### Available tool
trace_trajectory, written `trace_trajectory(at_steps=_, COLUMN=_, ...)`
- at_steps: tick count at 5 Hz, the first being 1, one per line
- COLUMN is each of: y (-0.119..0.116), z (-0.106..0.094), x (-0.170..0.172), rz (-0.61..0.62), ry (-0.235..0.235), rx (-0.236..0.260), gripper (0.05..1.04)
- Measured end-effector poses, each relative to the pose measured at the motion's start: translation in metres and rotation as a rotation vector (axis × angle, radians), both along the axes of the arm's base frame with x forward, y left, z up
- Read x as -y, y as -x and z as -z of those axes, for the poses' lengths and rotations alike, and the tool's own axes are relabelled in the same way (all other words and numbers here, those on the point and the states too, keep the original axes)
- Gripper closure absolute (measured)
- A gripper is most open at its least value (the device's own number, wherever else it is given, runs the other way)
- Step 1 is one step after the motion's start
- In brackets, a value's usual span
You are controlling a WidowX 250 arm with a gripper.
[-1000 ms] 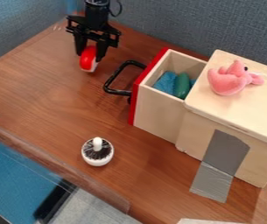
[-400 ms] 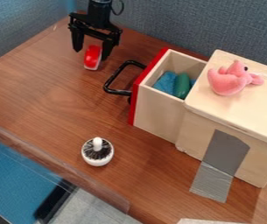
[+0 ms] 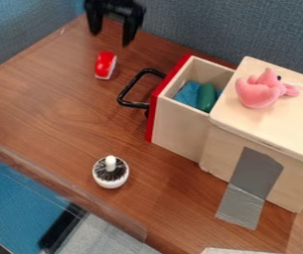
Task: Move red thing to top left of the table
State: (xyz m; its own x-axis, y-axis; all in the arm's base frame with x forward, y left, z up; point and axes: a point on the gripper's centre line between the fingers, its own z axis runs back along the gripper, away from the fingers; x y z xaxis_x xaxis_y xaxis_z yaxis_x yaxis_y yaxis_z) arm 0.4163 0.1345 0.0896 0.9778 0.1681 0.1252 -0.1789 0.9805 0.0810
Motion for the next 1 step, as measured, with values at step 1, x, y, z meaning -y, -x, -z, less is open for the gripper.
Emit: trace_trajectory(at_steps=1, y=0.0039, z=-0.0119, x=0.0033, rz=0.036, ry=0.008, rx=0.017, gripper=0.084)
